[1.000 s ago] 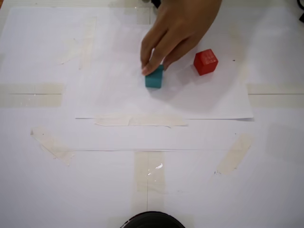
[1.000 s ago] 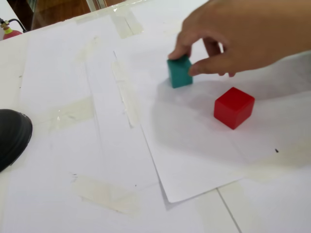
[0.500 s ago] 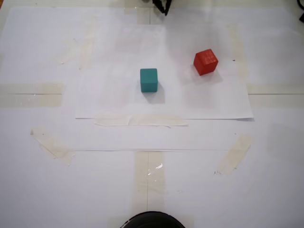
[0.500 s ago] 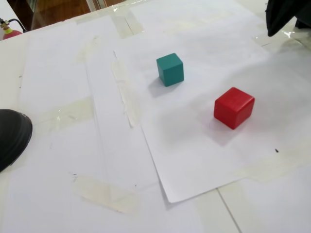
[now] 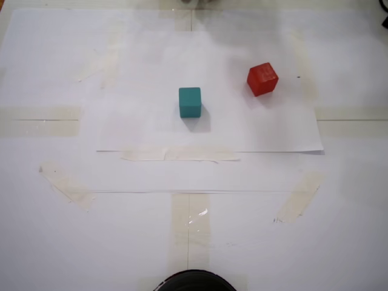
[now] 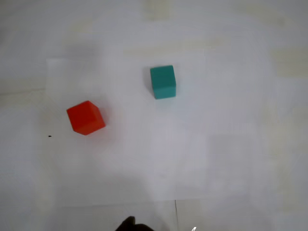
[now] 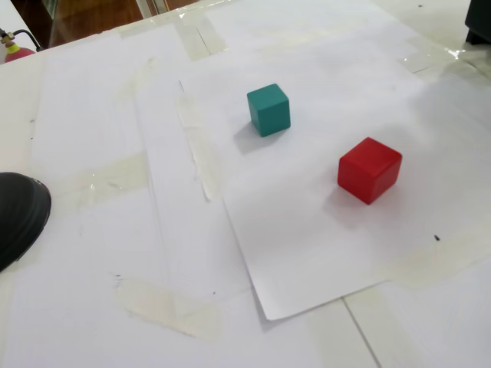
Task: Put the red cube on the top of the blue cube.
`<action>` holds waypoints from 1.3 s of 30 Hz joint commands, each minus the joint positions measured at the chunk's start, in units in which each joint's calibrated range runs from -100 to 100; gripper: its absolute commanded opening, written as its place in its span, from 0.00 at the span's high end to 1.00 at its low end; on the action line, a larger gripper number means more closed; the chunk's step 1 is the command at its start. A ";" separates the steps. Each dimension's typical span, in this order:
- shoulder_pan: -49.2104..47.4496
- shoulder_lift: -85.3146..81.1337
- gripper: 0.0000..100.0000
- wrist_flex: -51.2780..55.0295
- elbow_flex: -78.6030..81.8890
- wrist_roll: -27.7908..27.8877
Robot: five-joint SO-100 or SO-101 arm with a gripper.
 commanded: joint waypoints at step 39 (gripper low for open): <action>-25.48 66.19 1.00 -11.84 -40.72 0.05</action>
